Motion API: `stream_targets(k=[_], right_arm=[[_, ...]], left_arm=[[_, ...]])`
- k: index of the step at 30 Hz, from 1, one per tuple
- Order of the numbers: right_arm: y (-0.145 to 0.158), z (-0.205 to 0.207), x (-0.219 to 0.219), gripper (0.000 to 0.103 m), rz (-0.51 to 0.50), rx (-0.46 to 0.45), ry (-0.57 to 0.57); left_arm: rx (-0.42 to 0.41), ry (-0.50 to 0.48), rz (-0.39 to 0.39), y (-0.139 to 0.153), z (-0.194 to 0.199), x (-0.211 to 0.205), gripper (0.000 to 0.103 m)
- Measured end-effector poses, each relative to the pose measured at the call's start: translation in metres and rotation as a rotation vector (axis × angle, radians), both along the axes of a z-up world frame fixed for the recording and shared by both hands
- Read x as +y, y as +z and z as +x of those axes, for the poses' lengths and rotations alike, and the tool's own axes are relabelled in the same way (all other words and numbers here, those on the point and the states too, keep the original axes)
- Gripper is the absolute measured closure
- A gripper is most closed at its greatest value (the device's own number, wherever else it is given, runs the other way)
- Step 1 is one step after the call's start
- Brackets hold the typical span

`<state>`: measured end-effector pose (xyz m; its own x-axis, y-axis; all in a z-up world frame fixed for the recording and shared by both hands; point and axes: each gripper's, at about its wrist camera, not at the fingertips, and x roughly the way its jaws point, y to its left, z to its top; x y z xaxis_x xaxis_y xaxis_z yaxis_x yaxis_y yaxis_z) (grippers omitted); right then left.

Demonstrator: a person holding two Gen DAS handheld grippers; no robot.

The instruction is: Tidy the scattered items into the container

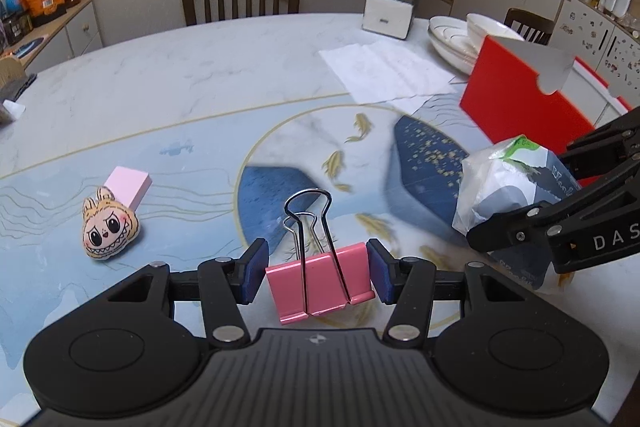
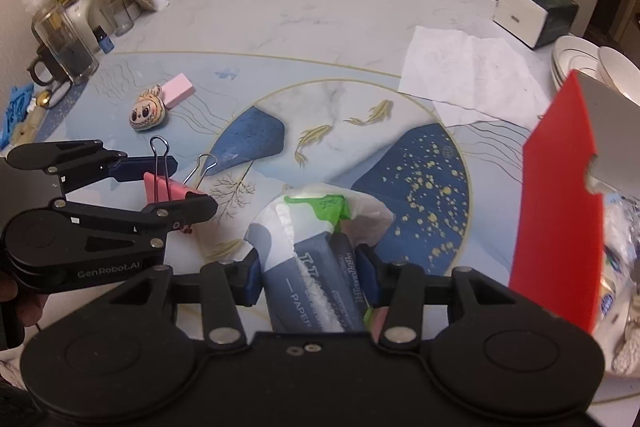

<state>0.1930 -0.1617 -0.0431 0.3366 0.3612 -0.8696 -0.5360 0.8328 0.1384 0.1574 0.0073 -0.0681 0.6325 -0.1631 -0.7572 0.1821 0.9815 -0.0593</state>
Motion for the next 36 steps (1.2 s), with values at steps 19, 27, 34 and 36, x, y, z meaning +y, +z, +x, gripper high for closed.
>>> stream_targets(k=[19, 27, 34, 36], right_arm=[[0.049, -0.003, -0.086, 0.058, 0.070, -0.084, -0.106], [0.060, 0.005, -0.134, 0.066, 0.166, -0.056, -0.156], [0.073, 0.014, -0.172, 0.067, 0.318, 0.001, -0.193], [0.078, 0.016, -0.181, 0.067, 0.350, 0.005, -0.196]], left_arm=[[-0.072, -0.058, 0.007, 0.050, 0.000, -0.066, 0.051], [-0.102, -0.087, 0.006, 0.063, 0.010, -0.103, 0.051], [-0.120, -0.105, 0.009, 0.072, 0.018, -0.133, 0.051], [-0.126, -0.112, 0.009, 0.075, 0.021, -0.141, 0.051]])
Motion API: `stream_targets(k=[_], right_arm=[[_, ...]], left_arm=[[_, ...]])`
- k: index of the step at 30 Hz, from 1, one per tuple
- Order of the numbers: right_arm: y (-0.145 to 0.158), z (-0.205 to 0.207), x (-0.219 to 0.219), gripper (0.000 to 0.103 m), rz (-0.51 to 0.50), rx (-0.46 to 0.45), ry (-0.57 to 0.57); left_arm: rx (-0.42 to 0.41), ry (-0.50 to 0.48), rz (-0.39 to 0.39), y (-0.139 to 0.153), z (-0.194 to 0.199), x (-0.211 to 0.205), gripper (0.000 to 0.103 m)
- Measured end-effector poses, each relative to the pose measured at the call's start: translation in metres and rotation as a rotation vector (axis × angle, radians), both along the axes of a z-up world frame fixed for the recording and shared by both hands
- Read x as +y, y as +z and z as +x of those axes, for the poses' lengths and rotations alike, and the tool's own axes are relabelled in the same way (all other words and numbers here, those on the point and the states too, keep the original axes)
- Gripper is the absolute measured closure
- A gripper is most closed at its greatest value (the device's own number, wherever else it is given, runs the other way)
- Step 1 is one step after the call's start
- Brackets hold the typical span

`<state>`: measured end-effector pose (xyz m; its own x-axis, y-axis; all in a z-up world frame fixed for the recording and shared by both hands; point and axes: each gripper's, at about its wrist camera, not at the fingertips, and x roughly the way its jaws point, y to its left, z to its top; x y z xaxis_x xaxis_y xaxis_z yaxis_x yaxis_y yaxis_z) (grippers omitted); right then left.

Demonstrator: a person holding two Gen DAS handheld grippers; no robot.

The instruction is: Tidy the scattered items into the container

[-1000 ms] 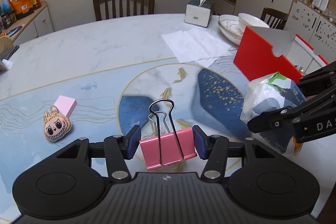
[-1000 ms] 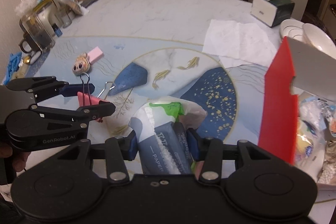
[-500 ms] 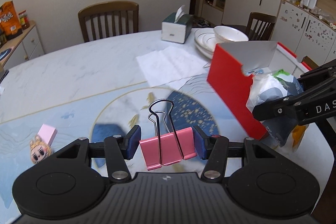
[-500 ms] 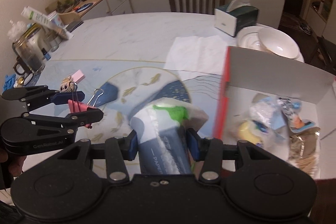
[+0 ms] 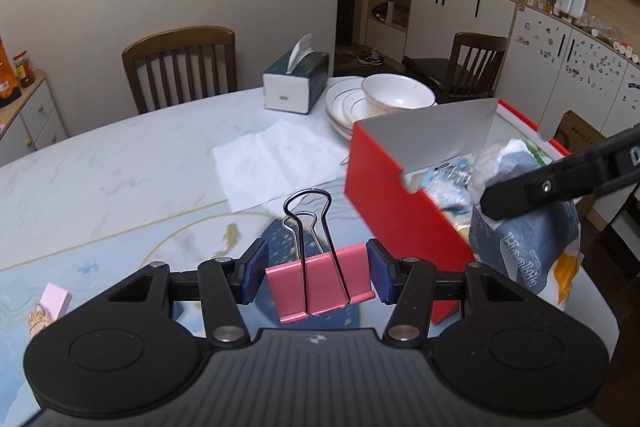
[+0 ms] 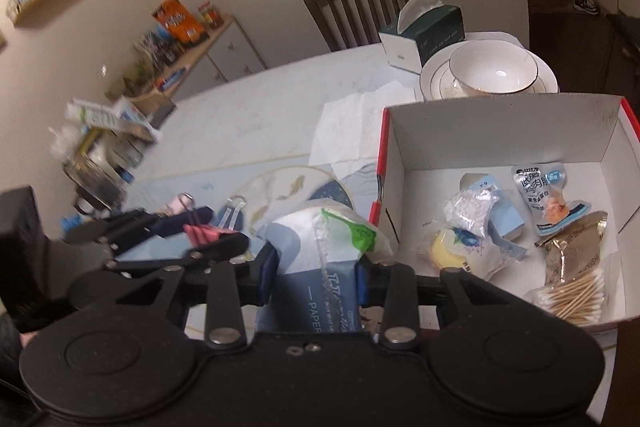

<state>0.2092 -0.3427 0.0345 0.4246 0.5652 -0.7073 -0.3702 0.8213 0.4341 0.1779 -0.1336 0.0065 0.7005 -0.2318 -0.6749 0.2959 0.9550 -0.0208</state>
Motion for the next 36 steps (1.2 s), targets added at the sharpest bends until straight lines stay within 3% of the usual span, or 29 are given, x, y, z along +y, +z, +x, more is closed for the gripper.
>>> stream_targets(k=[6, 20, 29, 36], right_arm=[[0.011, 0.006, -0.025, 0.068, -0.008, -0.043, -0.024], [0.003, 0.038, -0.103, 0.068, -0.112, -0.076, -0.185], [-0.009, 0.064, -0.120, 0.068, -0.196, -0.064, -0.215], [-0.031, 0.083, -0.119, 0.067, -0.286, -0.009, -0.174]], left_arm=[[-0.011, -0.032, 0.000, 0.005, 0.008, -0.026, 0.051], [-0.029, -0.154, 0.033, 0.008, 0.036, -0.096, 0.051], [0.001, -0.238, 0.066, -0.003, 0.059, -0.138, 0.051], [0.019, -0.300, 0.115, -0.018, 0.074, -0.168, 0.051]])
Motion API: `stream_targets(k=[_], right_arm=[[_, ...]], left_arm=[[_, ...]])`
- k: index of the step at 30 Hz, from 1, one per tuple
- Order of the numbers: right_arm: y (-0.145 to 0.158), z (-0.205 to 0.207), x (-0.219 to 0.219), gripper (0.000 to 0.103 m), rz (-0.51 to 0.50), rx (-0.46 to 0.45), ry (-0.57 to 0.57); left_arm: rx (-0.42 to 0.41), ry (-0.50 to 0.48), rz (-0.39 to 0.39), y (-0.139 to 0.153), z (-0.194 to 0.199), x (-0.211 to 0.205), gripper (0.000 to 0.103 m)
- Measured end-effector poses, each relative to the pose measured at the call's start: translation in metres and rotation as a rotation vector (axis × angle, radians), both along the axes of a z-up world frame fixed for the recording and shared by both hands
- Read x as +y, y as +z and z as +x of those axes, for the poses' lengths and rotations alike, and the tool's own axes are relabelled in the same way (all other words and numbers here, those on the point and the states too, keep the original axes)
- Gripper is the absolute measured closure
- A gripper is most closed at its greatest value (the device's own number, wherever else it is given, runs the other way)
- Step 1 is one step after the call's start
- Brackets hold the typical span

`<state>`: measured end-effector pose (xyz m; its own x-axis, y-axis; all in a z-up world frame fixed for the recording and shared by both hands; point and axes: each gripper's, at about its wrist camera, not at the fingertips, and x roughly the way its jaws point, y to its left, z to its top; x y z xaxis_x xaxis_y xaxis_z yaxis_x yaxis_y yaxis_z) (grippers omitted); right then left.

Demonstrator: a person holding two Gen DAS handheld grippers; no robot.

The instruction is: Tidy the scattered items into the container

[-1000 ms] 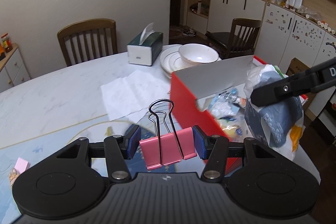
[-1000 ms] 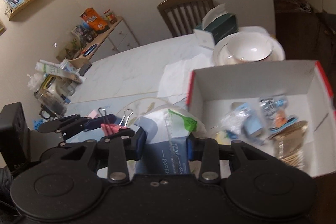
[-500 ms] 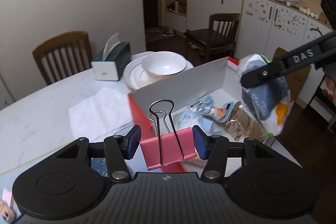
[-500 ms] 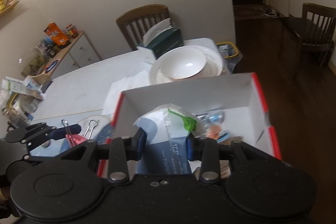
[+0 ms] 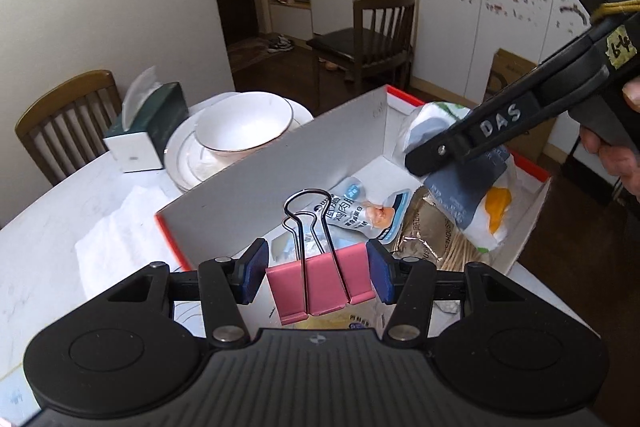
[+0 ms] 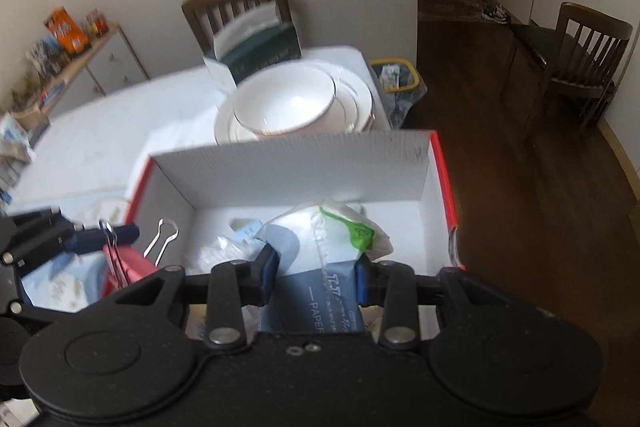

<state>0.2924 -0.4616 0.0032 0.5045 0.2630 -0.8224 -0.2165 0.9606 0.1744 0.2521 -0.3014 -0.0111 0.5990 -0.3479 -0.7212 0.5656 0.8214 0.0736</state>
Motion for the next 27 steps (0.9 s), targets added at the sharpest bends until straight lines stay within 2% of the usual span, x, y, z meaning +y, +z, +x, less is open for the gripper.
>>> stream_targets(k=[5, 13, 27], right_arm=[[-0.015, 0.008, 0.004, 0.067, -0.052, 0.042, 0.021], [-0.031, 0.019, 0.014, 0.067, -0.096, 0.057, 0.047], [-0.046, 0.064, 0.033, 0.066, -0.204, 0.090, 0.114]], left_arm=[[0.027, -0.029, 0.033, -0.013, 0.011, -0.015, 0.051], [0.059, -0.082, 0.080, -0.029, 0.022, -0.034, 0.051], [0.121, -0.091, 0.085, -0.047, 0.031, -0.043, 0.051]])
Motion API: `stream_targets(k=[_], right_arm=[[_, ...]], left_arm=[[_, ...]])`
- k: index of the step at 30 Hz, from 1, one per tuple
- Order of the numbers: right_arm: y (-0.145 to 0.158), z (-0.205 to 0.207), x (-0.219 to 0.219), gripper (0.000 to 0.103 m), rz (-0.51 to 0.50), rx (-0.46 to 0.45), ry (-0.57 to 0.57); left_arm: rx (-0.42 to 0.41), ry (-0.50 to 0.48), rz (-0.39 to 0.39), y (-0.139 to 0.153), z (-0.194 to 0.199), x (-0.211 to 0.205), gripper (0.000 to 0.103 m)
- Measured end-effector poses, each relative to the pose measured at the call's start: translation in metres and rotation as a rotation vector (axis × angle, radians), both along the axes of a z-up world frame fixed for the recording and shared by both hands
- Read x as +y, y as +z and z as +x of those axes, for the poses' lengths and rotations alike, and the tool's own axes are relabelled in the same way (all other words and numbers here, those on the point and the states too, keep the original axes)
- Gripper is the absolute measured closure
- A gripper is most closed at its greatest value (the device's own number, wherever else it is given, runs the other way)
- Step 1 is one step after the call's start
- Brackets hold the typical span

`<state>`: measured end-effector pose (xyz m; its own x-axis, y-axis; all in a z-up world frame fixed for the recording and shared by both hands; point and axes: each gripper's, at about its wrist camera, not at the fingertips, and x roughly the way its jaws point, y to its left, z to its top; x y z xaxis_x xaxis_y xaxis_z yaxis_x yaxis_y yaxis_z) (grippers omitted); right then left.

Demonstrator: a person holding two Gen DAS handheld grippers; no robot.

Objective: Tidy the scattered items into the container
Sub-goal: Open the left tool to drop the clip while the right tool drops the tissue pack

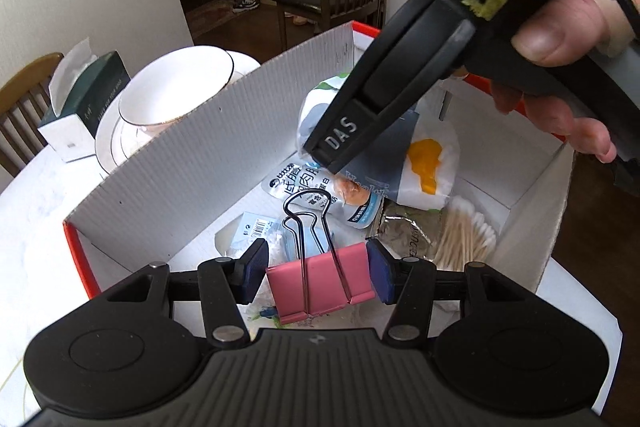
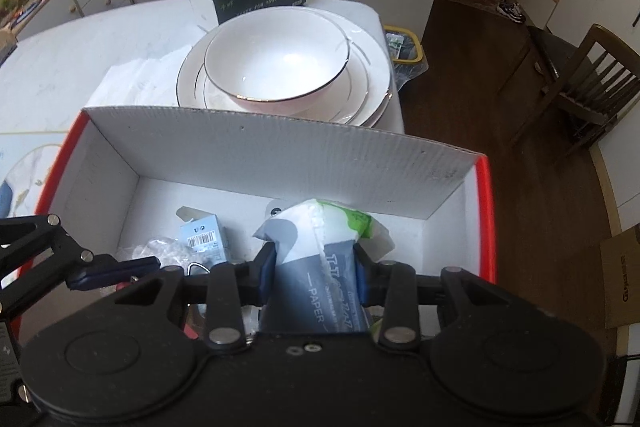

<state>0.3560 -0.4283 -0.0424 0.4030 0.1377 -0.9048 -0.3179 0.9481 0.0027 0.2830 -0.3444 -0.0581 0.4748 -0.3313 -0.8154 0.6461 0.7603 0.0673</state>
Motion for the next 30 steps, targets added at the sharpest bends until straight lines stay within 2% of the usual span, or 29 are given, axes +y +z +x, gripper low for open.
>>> stream_targets(k=[9, 13, 15, 18, 21, 30], right_arm=[[-0.010, 0.003, 0.004, 0.061, 0.004, 0.026, 0.022], [-0.008, 0.001, 0.001, 0.056, 0.020, 0.033, 0.032], [-0.007, 0.000, 0.000, 0.051, 0.027, 0.036, 0.035], [-0.006, -0.003, -0.001, 0.046, 0.027, 0.035, 0.033], [-0.002, -0.006, -0.003, 0.037, 0.033, 0.024, 0.032], [0.017, -0.025, -0.008, 0.035, 0.071, 0.003, 0.055]], left_arm=[[0.050, 0.001, 0.004, -0.009, 0.002, 0.001, 0.050], [0.080, 0.011, -0.019, -0.010, 0.006, 0.005, 0.050], [0.094, 0.011, -0.028, -0.009, 0.005, 0.007, 0.046], [0.087, 0.010, -0.035, -0.007, 0.001, 0.009, 0.037], [0.083, 0.012, -0.053, -0.003, -0.001, 0.011, 0.036], [0.053, 0.028, -0.104, 0.012, -0.012, 0.022, 0.036]])
